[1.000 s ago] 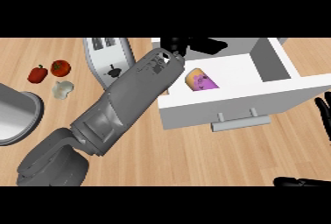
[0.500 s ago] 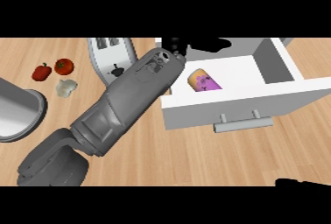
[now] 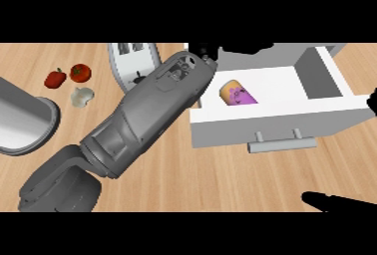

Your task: Pick up the can, place it into the drawer and close the drawer

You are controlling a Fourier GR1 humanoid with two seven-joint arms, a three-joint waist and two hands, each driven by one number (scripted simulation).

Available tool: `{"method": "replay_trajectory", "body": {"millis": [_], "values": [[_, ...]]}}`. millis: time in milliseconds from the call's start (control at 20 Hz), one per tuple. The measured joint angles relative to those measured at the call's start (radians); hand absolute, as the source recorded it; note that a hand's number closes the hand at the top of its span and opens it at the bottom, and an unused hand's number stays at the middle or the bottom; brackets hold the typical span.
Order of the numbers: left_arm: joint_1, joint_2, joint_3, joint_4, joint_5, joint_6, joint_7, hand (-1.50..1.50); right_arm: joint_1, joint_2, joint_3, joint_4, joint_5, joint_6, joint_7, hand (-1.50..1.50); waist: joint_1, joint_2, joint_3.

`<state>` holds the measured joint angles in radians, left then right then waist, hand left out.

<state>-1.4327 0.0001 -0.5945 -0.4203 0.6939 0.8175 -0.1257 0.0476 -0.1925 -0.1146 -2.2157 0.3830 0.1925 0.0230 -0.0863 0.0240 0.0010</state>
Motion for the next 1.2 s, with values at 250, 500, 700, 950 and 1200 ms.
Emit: {"method": "replay_trajectory", "body": {"millis": [250, 500, 700, 950, 1200], "values": [[-0.024, 0.0, -0.002, -0.007, 0.008, 0.016, 0.004, -1.5, -0.038, -0.049, 0.052, 0.069, 0.187, -0.027, -0.023, -1.5, 0.031, -0.007, 0.0], [-0.01, 0.0, -0.019, -0.043, 0.009, 0.036, 0.029, -1.5, -0.085, -0.057, 0.148, 0.183, 0.39, -0.077, -0.025, -1.5, 0.062, -0.015, -0.001], [0.003, 0.01, -0.013, -0.062, -0.008, 0.037, 0.042, -1.5, -0.114, -0.053, 0.205, 0.285, 0.533, -0.126, -0.014, -1.5, 0.082, -0.02, -0.001], [0.022, 0.067, -0.019, -0.138, -0.038, 0.031, 0.11, -1.5, -0.148, -0.021, 0.201, 0.48, 0.61, -0.26, -0.066, -1.5, 0.102, -0.026, 0.0], [0.041, 0.152, -0.03, -0.234, -0.071, 0.022, 0.198, -1.5, -0.231, 0.011, 0.177, 0.662, 0.666, -0.378, -0.092, -1.5, 0.113, -0.033, -0.006]]}}
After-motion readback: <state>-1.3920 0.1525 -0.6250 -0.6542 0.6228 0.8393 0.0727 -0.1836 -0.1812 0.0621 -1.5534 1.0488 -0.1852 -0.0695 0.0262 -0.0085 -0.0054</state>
